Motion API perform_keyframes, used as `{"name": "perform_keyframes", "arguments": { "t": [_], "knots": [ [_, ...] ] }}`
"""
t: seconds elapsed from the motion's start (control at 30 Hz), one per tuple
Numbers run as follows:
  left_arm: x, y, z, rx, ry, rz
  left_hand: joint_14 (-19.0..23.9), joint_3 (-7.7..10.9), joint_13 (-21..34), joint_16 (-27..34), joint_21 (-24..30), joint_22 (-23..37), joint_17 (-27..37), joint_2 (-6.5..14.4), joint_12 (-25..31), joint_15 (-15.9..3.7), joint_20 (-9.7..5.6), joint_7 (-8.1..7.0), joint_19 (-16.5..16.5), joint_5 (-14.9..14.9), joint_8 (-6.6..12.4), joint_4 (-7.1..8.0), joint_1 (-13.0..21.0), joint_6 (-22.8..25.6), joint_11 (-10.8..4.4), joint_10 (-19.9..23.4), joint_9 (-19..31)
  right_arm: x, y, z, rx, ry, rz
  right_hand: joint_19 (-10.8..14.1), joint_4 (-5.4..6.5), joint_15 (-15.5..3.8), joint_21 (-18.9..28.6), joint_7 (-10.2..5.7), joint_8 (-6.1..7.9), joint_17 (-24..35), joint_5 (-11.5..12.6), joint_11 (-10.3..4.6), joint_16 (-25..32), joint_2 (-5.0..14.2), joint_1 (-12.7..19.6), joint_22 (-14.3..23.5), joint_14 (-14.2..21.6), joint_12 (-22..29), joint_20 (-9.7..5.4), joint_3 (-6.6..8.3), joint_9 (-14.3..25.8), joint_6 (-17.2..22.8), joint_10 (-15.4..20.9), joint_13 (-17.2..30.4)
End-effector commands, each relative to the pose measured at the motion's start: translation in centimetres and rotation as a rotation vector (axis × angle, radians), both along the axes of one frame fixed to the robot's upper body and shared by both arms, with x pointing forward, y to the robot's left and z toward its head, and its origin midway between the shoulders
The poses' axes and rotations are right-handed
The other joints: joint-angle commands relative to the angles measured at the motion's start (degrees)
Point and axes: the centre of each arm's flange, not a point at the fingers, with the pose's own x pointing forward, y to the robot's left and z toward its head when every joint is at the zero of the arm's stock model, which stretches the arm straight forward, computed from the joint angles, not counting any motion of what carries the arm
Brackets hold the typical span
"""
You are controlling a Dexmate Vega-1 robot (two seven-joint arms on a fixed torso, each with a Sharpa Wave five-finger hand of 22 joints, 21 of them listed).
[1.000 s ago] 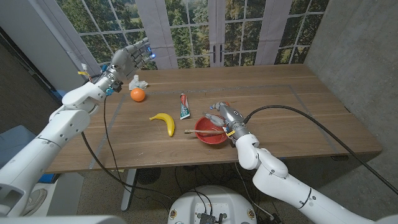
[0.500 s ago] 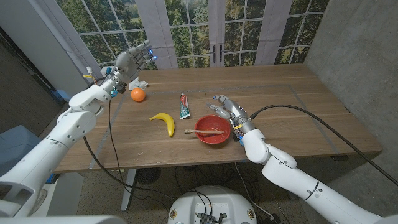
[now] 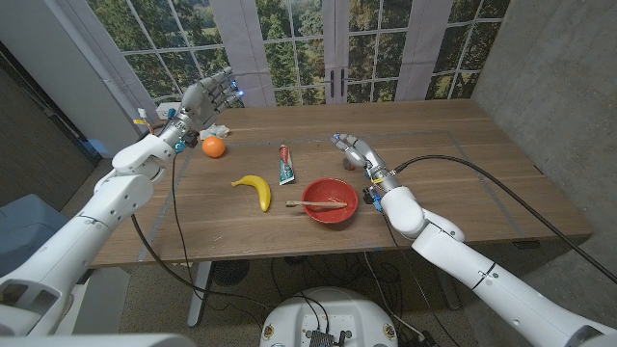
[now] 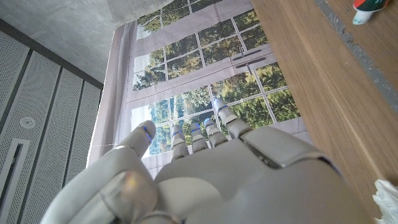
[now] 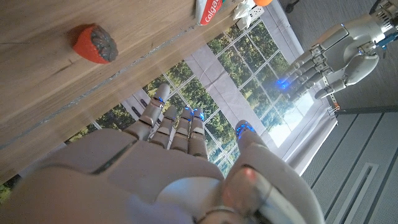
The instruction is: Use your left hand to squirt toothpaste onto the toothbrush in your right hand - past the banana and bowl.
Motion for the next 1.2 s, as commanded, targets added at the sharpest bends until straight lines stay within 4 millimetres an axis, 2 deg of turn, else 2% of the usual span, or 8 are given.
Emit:
{"name": "perform_keyframes", "arguments": {
  "t": [0.03,0.27,0.4,0.6,0.73,1.0,1.1,1.2],
  "knots": [
    [1.2,0.0,0.2,0.035,0.018,-0.018,-1.4,0.45,0.0,-0.2,-1.0,0.1,0.1,1.5,-0.4,-4.58,-1.52,0.43,-0.7,0.3,-0.40,0.83,-1.3,-1.4,-0.06,-1.9,0.1,1.7,-0.9,1.5,0.121,0.015,0.090,-0.6,2.04,-3.88,-0.8,0.37,0.17,-0.6,0.7,0.13,-0.9,-0.51,-2.6,0.0,-0.8,-0.8,-3.63,-0.27,-0.2,-0.7,-0.4,-0.7],
    [1.9,0.1,0.2,0.049,0.036,-0.036,-3.3,1.02,0.0,-0.4,-2.2,0.0,0.0,1.3,-0.4,-4.46,-1.50,0.12,-1.8,0.8,-0.45,1.13,-2.4,-3.7,-0.29,-3.9,0.0,2.6,-1.0,1.9,0.159,0.060,0.136,-2.1,4.53,-3.16,-2.8,1.32,0.05,-2.0,0.9,0.79,-2.4,-2.06,-6.5,-0.2,-1.6,-2.4,-3.33,-1.91,-0.6,-1.8,-1.1,-2.2],
    [2.1,0.1,0.3,0.069,0.040,-0.041,-4.5,2.00,0.0,-0.5,-3.3,0.0,-0.4,1.4,-0.4,-3.78,-1.57,1.56,-2.7,0.7,-0.38,-0.26,-2.0,-5.5,0.42,-5.5,0.0,3.0,-1.0,2.2,0.187,0.075,0.157,-3.0,5.69,-3.43,-4.2,1.37,-0.08,-2.8,1.2,0.81,-3.5,-2.58,-8.5,-0.3,-2.6,-3.3,-3.69,-2.72,-0.8,-2.6,-1.6,-2.9],
    [2.1,-0.1,0.0,0.067,0.040,-0.054,-5.1,2.44,0.0,-0.5,-4.1,0.0,-0.5,1.3,-0.3,-3.63,-1.68,1.42,-3.7,0.6,-0.27,-0.92,-1.9,-6.0,0.29,-6.1,0.0,3.1,-1.4,2.7,0.231,0.047,0.204,-3.2,6.19,-3.17,-4.9,1.31,-0.15,-3.2,1.3,0.73,-3.9,-2.83,-9.4,-0.3,-2.6,-3.8,-3.50,-3.08,-0.9,-3.1,-1.9,-3.3],
    [1.9,-0.1,-0.3,0.058,0.033,-0.053,-4.8,2.05,0.0,-0.3,-4.4,0.0,-0.4,0.1,0.0,-3.53,-1.14,1.09,-3.5,0.3,-0.09,-1.23,-2.4,-6.0,-0.04,-5.7,0.0,3.0,-1.7,3.1,0.264,0.036,0.237,-2.7,6.44,-2.68,-5.2,1.29,-0.02,-3.6,1.3,0.92,-3.9,-3.09,-10.0,-0.4,-2.0,-4.0,-3.53,-3.30,-0.9,-3.1,-1.6,-3.6],
    [1.5,0.1,-1.0,0.049,0.020,-0.047,-4.8,1.72,0.0,-0.3,-5.0,0.0,-0.5,-0.8,0.2,-3.22,-0.71,1.10,-3.9,-0.1,0.03,-1.84,-2.9,-6.0,0.38,-5.5,0.0,2.9,-2.2,3.8,0.324,0.037,0.279,-2.1,6.56,-2.38,-5.8,1.49,0.18,-4.3,1.4,1.26,-4.3,-3.25,-10.5,-0.4,-1.3,-4.2,-3.28,-3.31,-1.0,-2.8,-1.1,-4.1],
    [1.5,0.2,-1.3,0.051,0.019,-0.039,-4.7,2.87,-0.1,-0.1,-5.6,0.0,-0.4,1.6,0.3,-2.64,-0.12,1.90,-3.9,-0.1,0.18,-2.23,-2.5,-5.7,1.31,-5.3,0.0,3.2,-2.3,3.9,0.362,0.042,0.301,-1.9,6.54,-2.29,-6.0,1.49,0.35,-4.5,1.5,1.29,-4.4,-3.29,-10.6,-0.4,-1.2,-4.3,-3.20,-3.27,-1.0,-2.4,-0.9,-4.2],
    [1.7,0.3,-1.7,0.044,0.028,-0.042,-4.7,3.86,-0.1,-0.1,-6.0,0.0,-0.4,2.6,0.3,-2.49,-0.46,2.25,-4.1,-0.2,0.27,-2.54,-2.0,-5.5,1.82,-5.1,0.0,3.4,-2.3,4.1,0.380,0.039,0.320,-1.7,6.53,-2.19,-6.2,1.47,0.44,-4.8,1.5,1.31,-4.5,-3.28,-10.7,-0.4,-1.0,-4.3,-3.19,-3.20,-1.0,-2.2,-0.7,-4.3]
  ]
}}
